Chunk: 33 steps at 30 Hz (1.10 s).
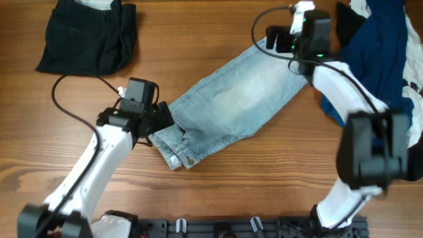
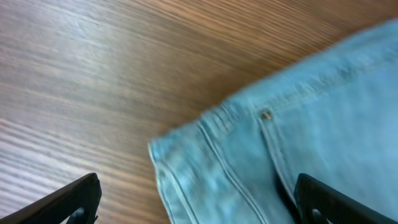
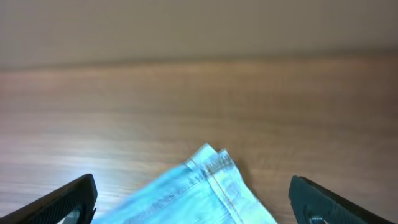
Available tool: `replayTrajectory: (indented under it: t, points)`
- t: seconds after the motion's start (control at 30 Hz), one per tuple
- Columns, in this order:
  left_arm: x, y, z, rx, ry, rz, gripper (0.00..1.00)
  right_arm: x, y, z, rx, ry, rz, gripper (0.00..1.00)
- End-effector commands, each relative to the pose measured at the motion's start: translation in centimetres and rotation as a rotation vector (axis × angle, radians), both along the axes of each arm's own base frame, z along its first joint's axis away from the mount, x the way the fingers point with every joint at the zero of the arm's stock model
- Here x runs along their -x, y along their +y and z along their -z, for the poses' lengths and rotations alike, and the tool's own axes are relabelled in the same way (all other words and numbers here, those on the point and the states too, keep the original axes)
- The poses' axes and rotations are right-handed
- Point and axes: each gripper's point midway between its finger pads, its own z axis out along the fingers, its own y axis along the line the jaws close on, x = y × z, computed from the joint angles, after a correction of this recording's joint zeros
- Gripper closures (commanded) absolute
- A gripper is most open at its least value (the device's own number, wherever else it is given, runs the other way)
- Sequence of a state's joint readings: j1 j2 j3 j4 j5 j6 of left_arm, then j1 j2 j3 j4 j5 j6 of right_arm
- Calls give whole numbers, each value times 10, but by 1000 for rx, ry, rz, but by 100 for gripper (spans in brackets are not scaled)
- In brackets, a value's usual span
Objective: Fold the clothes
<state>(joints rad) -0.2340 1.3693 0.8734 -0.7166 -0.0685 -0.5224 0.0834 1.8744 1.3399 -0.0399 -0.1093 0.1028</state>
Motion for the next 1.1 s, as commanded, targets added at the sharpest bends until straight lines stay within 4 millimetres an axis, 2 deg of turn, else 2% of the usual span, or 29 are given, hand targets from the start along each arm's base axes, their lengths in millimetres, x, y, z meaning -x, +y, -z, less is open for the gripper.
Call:
replayTrajectory:
  t: [0.0, 0.17, 0.3, 0.33, 0.4, 0.43, 0.47, 0.6, 0.67, 0.7, 0.73, 0.77, 0.83, 0.87, 1.07]
  points:
    - [21, -25, 4, 159, 73, 34, 0, 16, 3, -53, 0, -64, -37, 0]
    - [47, -21, 41, 192, 187, -114, 0, 32, 17, -37, -46, 26, -115, 0]
    - [53, -21, 57, 204, 186, -140, 3, 35, 19, -35, -51, 41, -122, 0]
    - [52, -21, 59, 208, 174, -139, 6, 35, 19, -34, -52, 45, -121, 0]
    - [45, -22, 62, 225, 135, -151, 24, 36, 19, -33, -54, 50, -119, 0]
    - [41, -23, 63, 233, 111, -148, 38, 36, 18, -32, -54, 54, -119, 0]
    - [39, -24, 65, 238, 95, -146, 46, 37, 18, -32, -53, 57, -119, 0]
    - [38, -24, 81, 257, 50, -152, 56, 38, 18, -30, -53, 64, -119, 0]
    - [42, -23, 90, 260, 50, -164, 70, 38, 18, -29, -59, 70, -115, 0]
    - [43, -21, 94, 253, 48, -167, 73, 38, 18, -29, -66, 74, -109, 0]
    - [43, -16, 98, 228, 40, -177, 75, 39, 18, -28, -75, 83, -103, 0]
    - [43, -11, 100, 198, 32, -189, 70, 40, 18, -27, -76, 88, -101, 0]
    - [31, 8, 98, 97, -37, -214, 53, 40, 14, -19, -62, 112, -78, 0]
    - [25, 13, 95, 63, -70, -201, 49, 41, 12, -14, -57, 128, -67, 0]
    - [-15, 59, 63, -279, -296, -134, 50, 47, 8, 15, -60, 223, -31, 0]
